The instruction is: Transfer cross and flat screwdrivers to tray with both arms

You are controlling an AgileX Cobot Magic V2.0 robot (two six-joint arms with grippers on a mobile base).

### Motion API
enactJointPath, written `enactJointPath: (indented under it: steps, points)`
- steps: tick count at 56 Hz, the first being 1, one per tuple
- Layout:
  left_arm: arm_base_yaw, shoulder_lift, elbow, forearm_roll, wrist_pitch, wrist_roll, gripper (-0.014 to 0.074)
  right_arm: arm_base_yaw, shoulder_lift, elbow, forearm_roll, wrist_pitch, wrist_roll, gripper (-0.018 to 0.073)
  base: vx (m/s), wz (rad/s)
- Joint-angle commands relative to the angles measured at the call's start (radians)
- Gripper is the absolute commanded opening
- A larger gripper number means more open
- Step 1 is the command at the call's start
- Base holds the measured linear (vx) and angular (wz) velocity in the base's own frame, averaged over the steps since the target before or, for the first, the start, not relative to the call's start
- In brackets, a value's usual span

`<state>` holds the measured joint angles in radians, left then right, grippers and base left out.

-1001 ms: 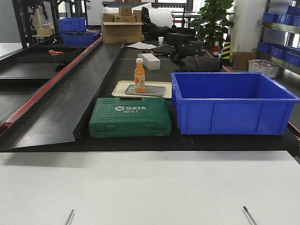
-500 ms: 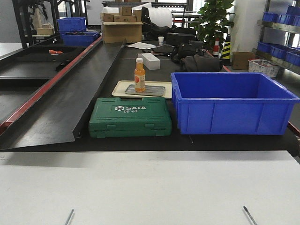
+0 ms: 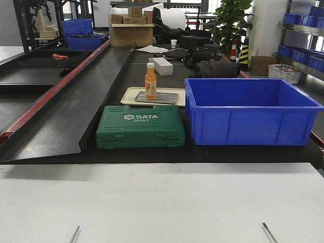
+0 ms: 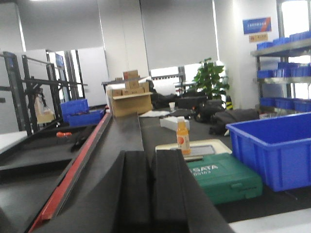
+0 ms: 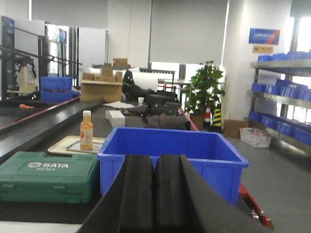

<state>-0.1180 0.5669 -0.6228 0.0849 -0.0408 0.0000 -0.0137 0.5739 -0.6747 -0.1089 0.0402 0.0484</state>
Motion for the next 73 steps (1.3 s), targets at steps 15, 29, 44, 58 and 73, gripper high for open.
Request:
enactJointPath:
  steps: [15, 29, 44, 58, 73]
  points:
    - [-0.002, 0.291, -0.085, -0.013, -0.054, -0.05, 0.0031, 0.001, 0.217, -0.083, -0.01, -0.086, 0.01, 0.0006, 0.0, 0.0]
    - [-0.002, 0.34, -0.085, -0.013, -0.062, -0.05, 0.03, 0.001, 0.243, -0.083, -0.01, -0.004, 0.0, 0.0313, 0.0, 0.0]
    - [-0.002, 0.347, -0.085, -0.013, -0.037, -0.05, 0.0563, 0.0, 0.318, -0.119, 0.034, 0.052, 0.031, 0.0713, 0.0, 0.0]
    - [-0.002, 0.35, -0.085, -0.013, 0.072, -0.05, 0.057, -0.003, 0.782, -0.43, -0.025, 0.725, -0.111, 0.0637, 0.0, 0.0]
    - [-0.002, 0.383, -0.082, -0.013, 0.152, -0.049, 0.057, -0.003, 1.173, -0.648, -0.025, 0.894, -0.091, 0.0519, 0.0, 0.0]
